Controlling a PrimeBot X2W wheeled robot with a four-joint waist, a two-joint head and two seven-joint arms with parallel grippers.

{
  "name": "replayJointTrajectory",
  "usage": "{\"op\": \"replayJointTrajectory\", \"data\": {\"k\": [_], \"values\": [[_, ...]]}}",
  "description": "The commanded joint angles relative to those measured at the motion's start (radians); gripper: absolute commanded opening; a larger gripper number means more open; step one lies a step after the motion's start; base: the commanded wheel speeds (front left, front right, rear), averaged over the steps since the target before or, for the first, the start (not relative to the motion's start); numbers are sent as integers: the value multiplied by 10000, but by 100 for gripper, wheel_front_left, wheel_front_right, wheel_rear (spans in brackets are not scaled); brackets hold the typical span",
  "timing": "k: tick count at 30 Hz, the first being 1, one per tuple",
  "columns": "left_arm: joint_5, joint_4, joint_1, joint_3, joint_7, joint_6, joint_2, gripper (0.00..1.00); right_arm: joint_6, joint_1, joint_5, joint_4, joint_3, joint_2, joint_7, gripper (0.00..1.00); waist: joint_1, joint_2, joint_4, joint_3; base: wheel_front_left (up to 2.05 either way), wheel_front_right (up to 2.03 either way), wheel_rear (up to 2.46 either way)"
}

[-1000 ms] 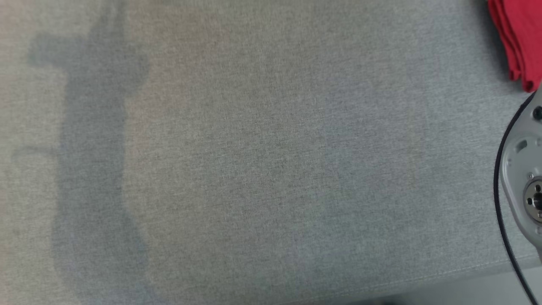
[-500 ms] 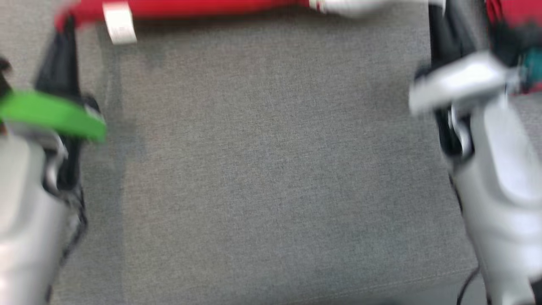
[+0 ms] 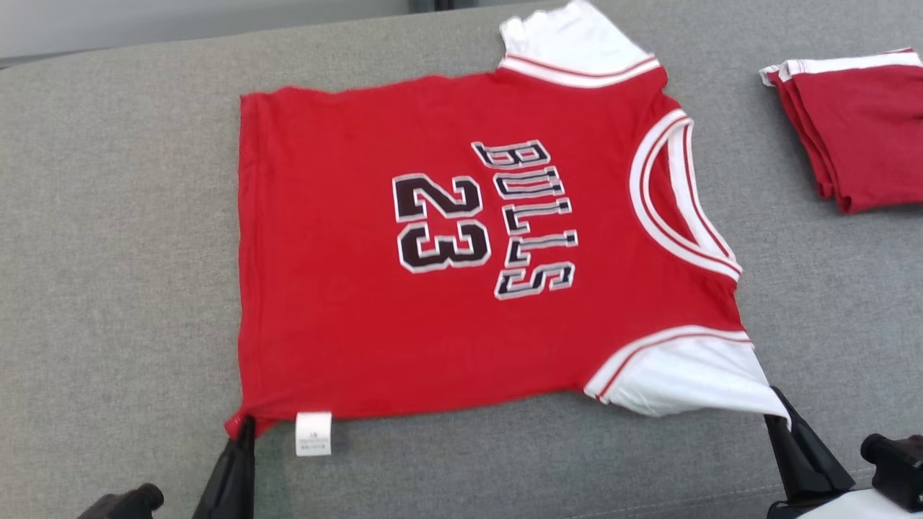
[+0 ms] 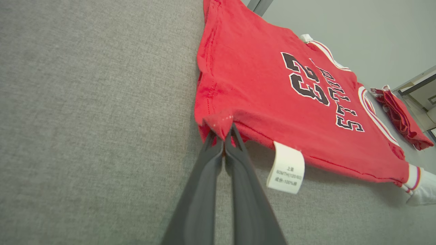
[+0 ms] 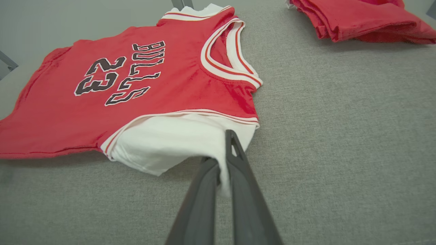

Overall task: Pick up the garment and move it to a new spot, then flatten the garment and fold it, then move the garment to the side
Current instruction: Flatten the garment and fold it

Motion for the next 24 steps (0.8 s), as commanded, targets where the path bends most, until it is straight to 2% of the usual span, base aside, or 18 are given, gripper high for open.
{"op": "replayJointTrajectory", "data": {"k": [1,6,12,18,21,24], "values": [[-393,-386,355,54,252,143,-111,0,-16,247,192,-398,-181,51,245,0,0,0,44,-268,0,0,0],[-960,-971,324,-108,1293,336,-70,0,-14,-140,545,-757,-338,-146,1059,0,0,0,127,-118,0,0,0],[-1621,-1100,-998,195,2714,963,45,0,-14,-2159,562,-321,-66,-857,2322,0,0,0,235,121,0,0,0],[-2178,-805,-2829,318,4040,1433,130,0,-14,-4630,646,795,542,-1332,3539,0,0,0,543,661,0,0,0],[-1966,-288,-3729,111,4344,1490,156,0,-11,-5571,631,1436,673,-1321,3723,0,0,0,703,930,0,0,0],[-1795,348,-4497,-108,4463,1368,44,0,-13,-6327,527,2051,811,-1303,3662,0,0,0,815,1158,0,0,0]]}}
